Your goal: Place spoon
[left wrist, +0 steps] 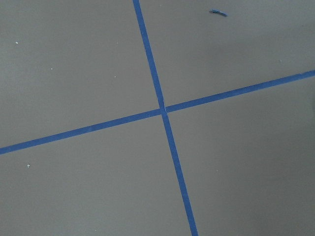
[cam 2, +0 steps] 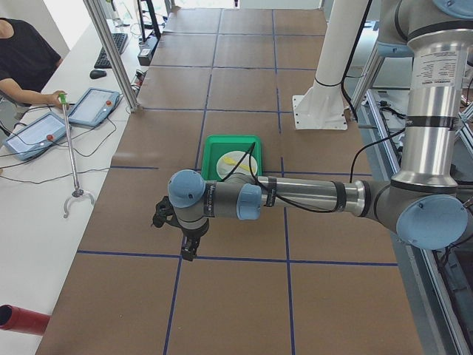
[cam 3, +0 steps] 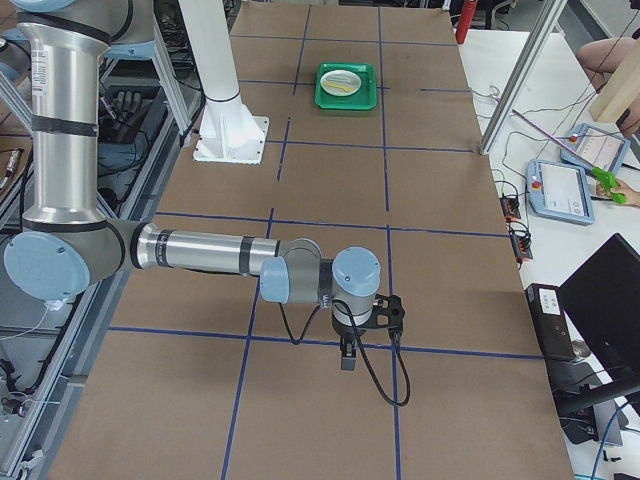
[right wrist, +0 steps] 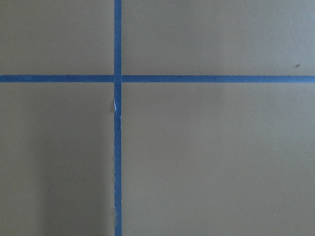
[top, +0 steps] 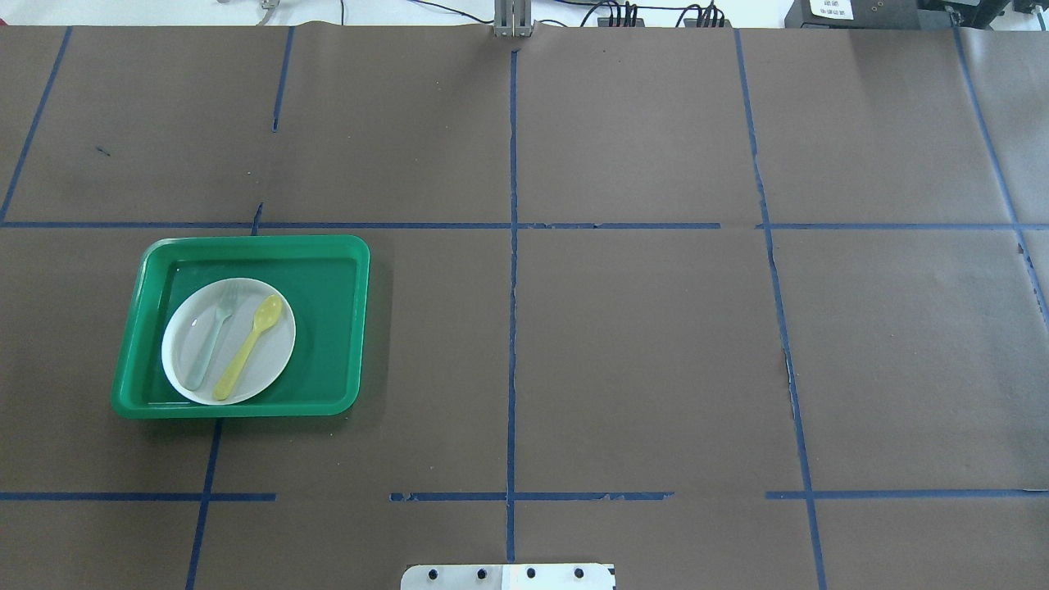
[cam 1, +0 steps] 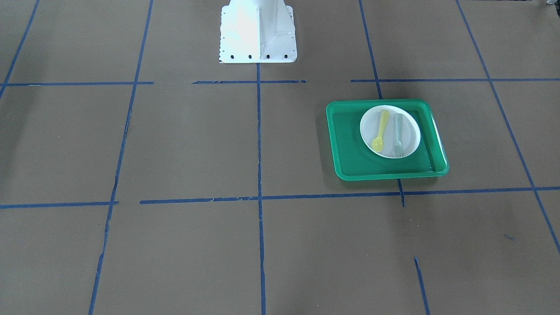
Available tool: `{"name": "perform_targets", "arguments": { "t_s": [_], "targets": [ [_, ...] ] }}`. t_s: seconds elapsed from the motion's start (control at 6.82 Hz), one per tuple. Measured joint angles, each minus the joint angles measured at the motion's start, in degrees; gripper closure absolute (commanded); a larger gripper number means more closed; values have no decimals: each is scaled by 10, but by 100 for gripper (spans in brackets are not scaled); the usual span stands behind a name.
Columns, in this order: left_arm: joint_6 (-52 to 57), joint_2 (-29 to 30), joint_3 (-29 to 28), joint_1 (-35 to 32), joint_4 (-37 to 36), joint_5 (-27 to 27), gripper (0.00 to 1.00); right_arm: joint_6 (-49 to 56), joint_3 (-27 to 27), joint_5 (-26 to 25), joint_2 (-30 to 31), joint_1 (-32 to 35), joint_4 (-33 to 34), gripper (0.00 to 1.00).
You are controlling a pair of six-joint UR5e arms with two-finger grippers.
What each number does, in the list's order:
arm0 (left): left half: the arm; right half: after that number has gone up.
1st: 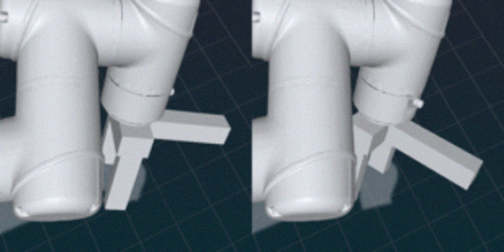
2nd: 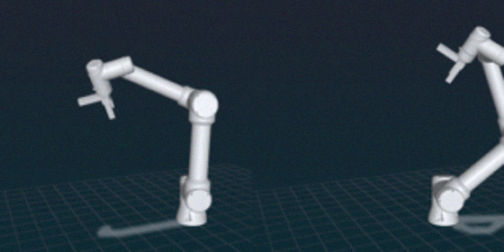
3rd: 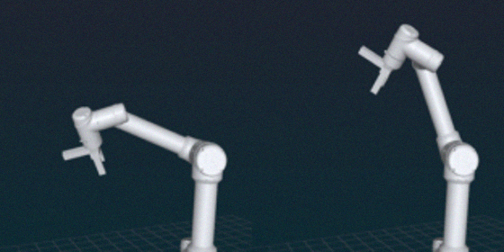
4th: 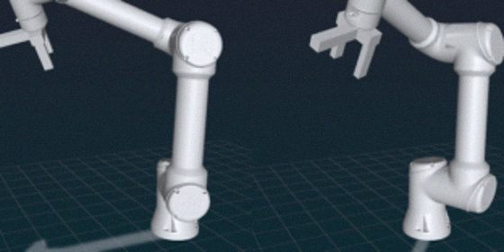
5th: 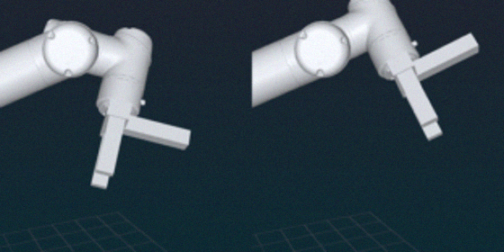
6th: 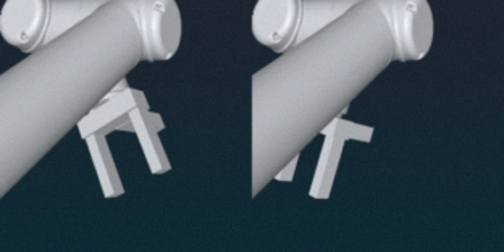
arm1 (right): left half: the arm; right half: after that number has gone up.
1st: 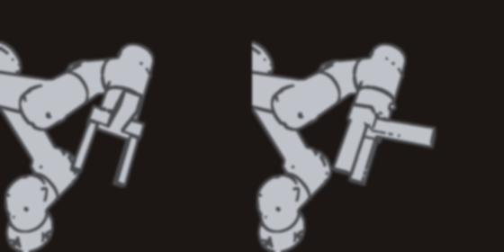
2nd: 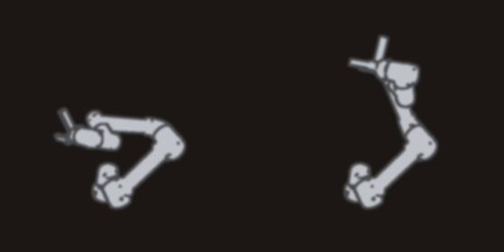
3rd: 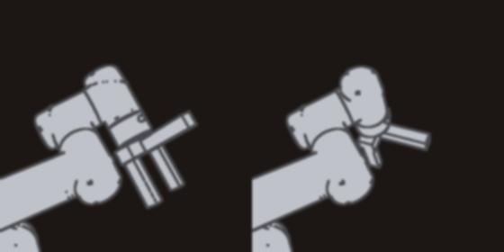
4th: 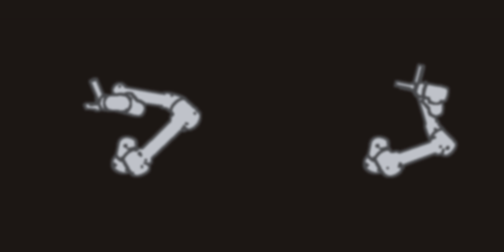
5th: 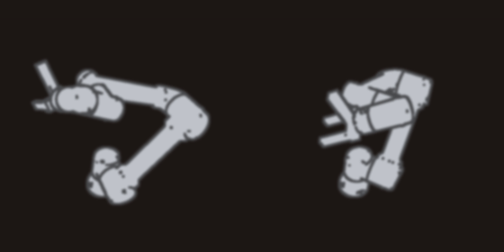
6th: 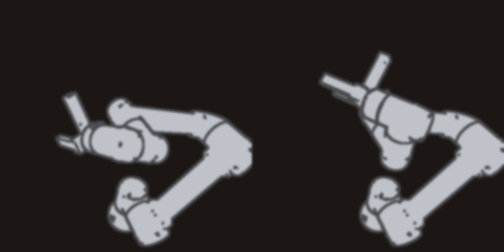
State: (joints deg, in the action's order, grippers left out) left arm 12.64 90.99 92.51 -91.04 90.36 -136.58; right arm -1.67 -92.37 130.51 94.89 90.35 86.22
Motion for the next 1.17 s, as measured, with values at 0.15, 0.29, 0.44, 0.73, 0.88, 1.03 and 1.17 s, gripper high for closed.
{"name": "perform_targets", "arguments": {
  "t_s": [0.15, 0.29, 0.44, 0.73, 0.88, 1.03, 1.17],
  "targets": [
    [0, 0, 1, 0, -1, 0, 0, 0, 0, 0, 0, 0, 0, 0],
    [-2, -1, -1, 0, -1, 1, 0, 0, 0, 0, 0, 0, 0, 0],
    [-2, -5, -2, 0, 0, 7, 0, 0, 0, 0, 0, 0, 0, 0],
    [-7, -25, 7, 0, 14, 23, 0, 0, 0, 0, 0, 0, 0, 0],
    [-40, -27, 12, 3, 22, 26, 0, 0, 0, 0, 0, 0, 0, 0],
    [-95, -26, 24, 26, 32, 28, 0, 0, 0, 0, 0, 0, 0, 0],
    [-151, -20, 44, 78, 53, 28, 0, 0, 0, 0, 0, 0, 0, 0]
  ]
}}
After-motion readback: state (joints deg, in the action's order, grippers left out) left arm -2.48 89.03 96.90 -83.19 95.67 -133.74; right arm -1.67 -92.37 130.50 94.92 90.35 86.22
